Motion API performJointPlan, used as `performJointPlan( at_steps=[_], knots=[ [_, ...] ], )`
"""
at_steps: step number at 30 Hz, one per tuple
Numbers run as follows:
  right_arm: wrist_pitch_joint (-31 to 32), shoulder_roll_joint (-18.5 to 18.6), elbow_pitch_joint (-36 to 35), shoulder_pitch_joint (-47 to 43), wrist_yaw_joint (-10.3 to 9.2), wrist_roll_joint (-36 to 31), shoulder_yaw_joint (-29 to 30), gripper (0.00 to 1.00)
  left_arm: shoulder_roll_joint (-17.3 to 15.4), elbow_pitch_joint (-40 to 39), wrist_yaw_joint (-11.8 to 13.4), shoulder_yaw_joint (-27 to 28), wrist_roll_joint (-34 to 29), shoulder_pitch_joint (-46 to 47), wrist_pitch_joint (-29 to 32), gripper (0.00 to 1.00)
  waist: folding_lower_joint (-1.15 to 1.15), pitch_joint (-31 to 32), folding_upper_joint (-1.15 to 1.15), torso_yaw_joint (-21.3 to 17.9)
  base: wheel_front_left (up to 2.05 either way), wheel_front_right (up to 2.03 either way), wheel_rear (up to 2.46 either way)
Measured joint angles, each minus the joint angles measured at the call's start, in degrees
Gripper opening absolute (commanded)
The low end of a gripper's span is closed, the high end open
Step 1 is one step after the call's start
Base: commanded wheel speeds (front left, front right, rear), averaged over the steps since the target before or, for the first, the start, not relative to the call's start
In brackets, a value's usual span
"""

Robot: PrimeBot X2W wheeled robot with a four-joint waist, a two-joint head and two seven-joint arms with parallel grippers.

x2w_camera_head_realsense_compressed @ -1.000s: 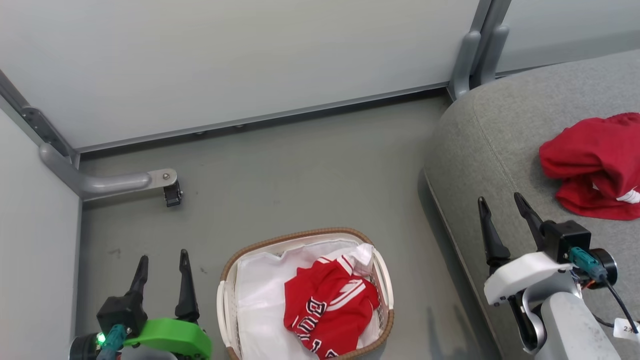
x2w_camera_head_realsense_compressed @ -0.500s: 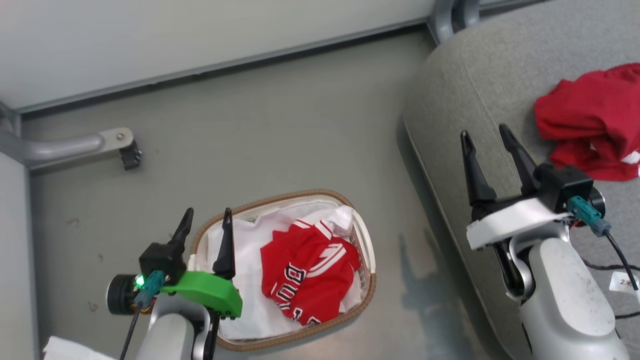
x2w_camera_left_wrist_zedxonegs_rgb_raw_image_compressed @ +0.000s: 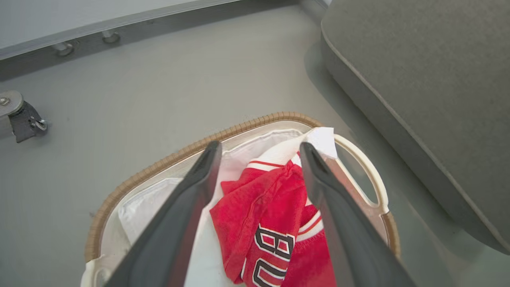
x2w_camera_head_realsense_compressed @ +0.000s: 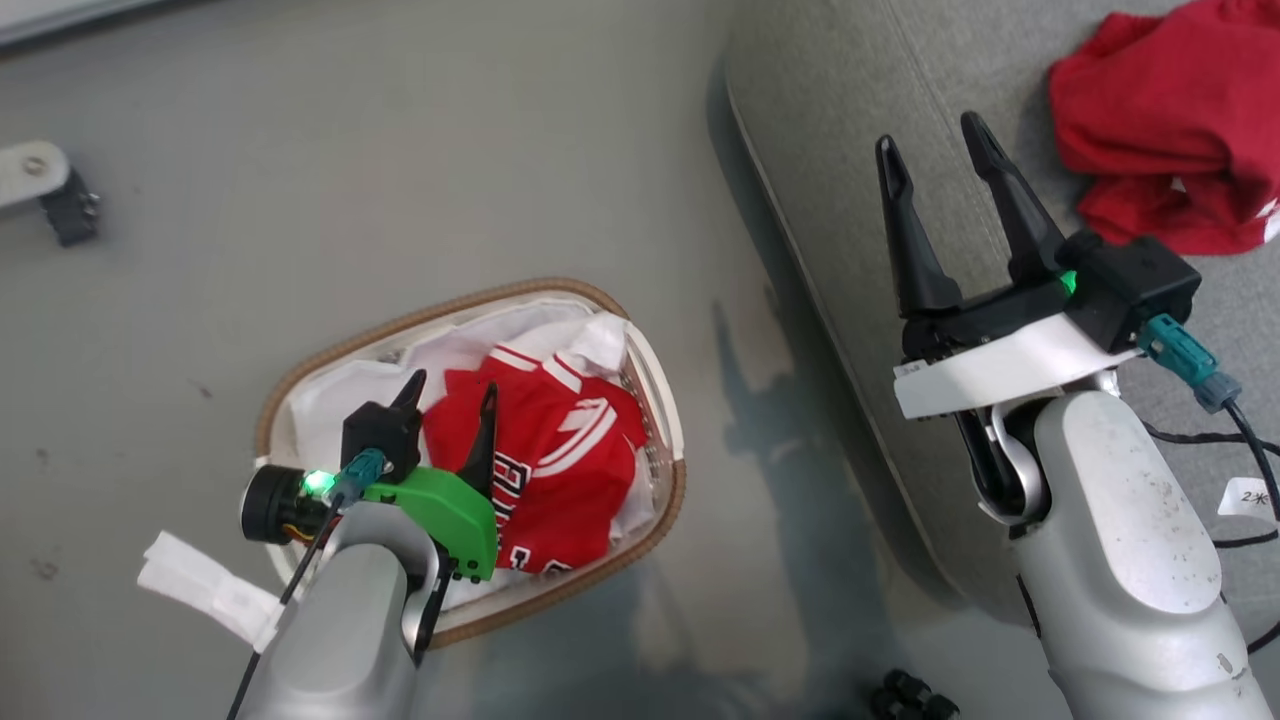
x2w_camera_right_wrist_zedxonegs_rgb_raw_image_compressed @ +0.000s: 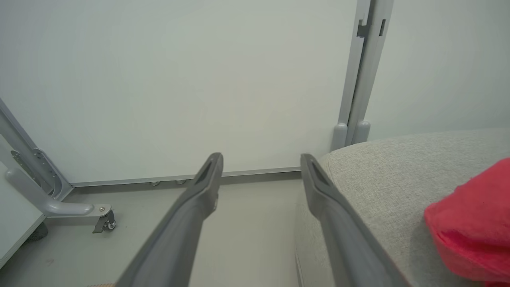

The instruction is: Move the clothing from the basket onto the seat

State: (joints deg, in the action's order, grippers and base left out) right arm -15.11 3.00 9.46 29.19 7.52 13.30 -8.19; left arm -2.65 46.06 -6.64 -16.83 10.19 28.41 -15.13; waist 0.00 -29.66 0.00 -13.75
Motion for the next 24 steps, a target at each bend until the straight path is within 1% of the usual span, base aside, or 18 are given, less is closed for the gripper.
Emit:
performJointPlan(
  at_steps=[5, 13, 20, 24],
  knots=[
    [0.0, 0.0, -2.7, 1.4, 0.0, 2.4, -2.2, 1.0, 0.0, 6.5, -0.4, -1.5, -0.8, 4.4, 0.0, 1.0, 0.0, -4.6, 0.0, -2.4, 0.0, 0.0, 0.0],
    [0.0, 0.0, -4.8, 2.6, 0.0, 3.2, -3.2, 1.0, 0.0, 14.4, -0.7, -3.9, -0.9, 8.3, 0.0, 1.0, 0.0, -10.8, 0.0, -5.2, 0.0, 0.0, 0.0],
    [0.0, -0.1, -5.2, 3.0, 0.0, 2.7, -3.5, 1.0, -0.1, 21.3, -0.7, -5.4, -0.9, 10.5, 0.0, 1.0, 0.0, -14.8, 0.0, -6.6, 0.0, 0.0, 0.0],
    [0.0, -0.1, -5.4, 3.0, 0.0, 2.2, -3.1, 1.0, -0.1, 23.4, -0.3, -5.4, -0.8, 11.6, 0.0, 1.0, 0.0, -16.3, 0.0, -6.7, 0.0, 0.0, 0.0]
  ],
)
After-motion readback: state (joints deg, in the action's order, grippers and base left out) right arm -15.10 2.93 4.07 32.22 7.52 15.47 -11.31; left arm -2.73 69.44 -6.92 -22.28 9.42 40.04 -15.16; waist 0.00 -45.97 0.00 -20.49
